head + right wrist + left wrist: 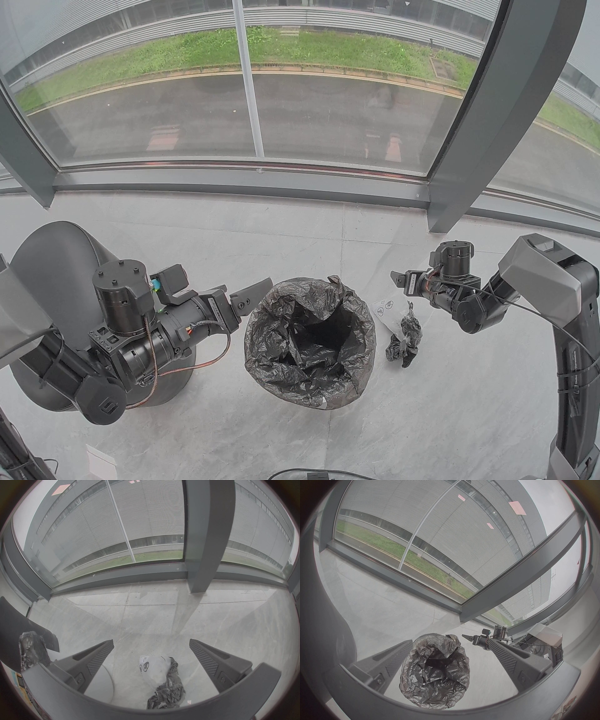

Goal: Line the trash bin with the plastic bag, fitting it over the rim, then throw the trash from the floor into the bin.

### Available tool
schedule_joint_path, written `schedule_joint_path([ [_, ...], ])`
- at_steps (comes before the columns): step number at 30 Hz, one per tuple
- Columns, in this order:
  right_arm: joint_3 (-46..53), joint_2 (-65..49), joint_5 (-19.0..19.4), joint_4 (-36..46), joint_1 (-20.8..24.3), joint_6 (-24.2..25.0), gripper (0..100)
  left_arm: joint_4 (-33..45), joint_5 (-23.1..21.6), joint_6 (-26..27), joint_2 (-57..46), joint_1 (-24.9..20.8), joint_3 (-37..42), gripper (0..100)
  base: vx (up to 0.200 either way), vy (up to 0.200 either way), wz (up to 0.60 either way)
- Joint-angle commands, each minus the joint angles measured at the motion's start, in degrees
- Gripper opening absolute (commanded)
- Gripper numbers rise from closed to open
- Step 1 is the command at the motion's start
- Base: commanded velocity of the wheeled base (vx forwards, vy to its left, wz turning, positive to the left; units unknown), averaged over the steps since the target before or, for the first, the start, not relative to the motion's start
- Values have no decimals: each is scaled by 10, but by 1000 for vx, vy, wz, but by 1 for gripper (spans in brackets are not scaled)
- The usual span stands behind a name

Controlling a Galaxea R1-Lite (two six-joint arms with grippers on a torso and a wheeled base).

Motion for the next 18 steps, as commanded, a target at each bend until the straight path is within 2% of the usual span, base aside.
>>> schedule_joint_path([
  [1, -44, 61, 14, 8, -15, 0, 100, -3, -2, -1, 34, 0, 1, 100, 0, 0, 0],
  [9, -63, 81, 15, 8, -19, -10, 100, -4, -2, -1, 42, 0, 1, 100, 0, 0, 0],
  [15, -65, 90, 15, 14, -18, -46, 100, -6, -2, -1, 52, -3, 1, 100, 0, 0, 0],
  [17, -95, 118, 15, 31, -17, -88, 100, -7, -2, -1, 52, -4, 2, 100, 0, 0, 0],
  [18, -105, 125, 15, 36, -17, -92, 100, -7, -2, -1, 51, -4, 2, 100, 0, 0, 0],
])
